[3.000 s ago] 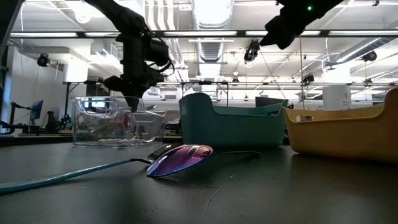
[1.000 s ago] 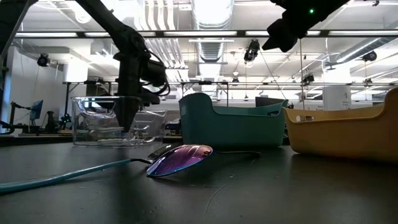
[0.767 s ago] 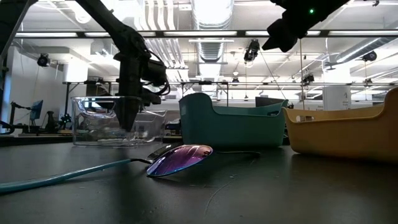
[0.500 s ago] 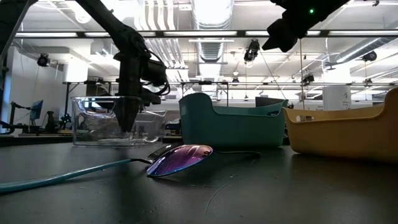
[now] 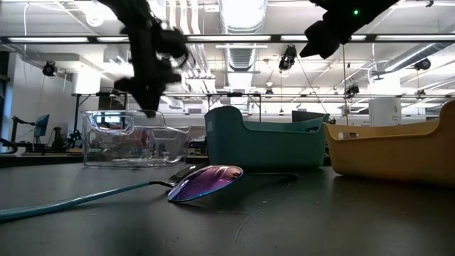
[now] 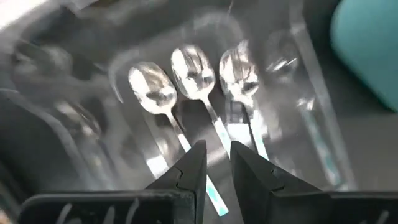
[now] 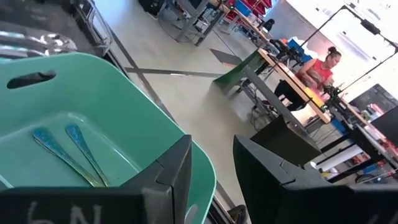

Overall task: Sort silverware by color (type)
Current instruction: Put the purple spoon into the green bin

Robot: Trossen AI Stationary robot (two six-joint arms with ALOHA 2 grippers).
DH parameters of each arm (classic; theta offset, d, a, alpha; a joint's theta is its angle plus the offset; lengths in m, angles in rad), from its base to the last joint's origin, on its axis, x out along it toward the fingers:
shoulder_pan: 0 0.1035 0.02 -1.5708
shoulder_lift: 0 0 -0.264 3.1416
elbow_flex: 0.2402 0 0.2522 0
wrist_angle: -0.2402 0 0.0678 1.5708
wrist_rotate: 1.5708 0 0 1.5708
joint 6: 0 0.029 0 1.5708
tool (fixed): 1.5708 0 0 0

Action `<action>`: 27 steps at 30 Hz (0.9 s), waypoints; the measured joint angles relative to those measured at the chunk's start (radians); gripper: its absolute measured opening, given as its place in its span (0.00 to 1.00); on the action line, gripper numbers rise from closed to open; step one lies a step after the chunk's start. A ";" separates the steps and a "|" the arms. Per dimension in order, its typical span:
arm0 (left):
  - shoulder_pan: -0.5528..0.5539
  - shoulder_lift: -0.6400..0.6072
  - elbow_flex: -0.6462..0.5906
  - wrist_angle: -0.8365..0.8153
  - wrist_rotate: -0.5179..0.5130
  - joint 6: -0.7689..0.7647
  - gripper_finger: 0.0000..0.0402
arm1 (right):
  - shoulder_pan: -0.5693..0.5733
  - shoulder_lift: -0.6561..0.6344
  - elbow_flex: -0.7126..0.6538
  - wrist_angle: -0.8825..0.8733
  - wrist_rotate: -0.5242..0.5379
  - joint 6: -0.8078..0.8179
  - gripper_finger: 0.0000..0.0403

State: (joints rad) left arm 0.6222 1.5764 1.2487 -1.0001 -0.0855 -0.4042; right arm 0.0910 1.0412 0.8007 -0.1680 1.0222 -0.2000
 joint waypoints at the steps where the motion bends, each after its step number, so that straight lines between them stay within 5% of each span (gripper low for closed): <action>1: -0.018 -0.035 -0.005 0.005 -0.025 0.000 0.14 | 0.000 0.000 0.004 0.000 0.000 0.004 0.27; 9: -0.285 -0.289 -0.131 0.060 -0.180 -0.061 0.14 | 0.000 0.000 0.025 0.016 -0.057 0.052 0.27; 20: -0.739 -0.457 -0.382 0.337 -0.456 -0.071 0.14 | 0.000 0.002 0.026 0.134 -0.435 0.151 0.27; 27: -0.872 -0.464 -0.538 0.595 -0.584 0.077 0.14 | 0.003 0.069 0.022 0.155 -0.586 0.287 0.27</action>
State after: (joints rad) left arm -0.2502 1.1125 0.7104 -0.4056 -0.6700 -0.3276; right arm 0.0937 1.1099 0.8229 -0.0133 0.4359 0.0870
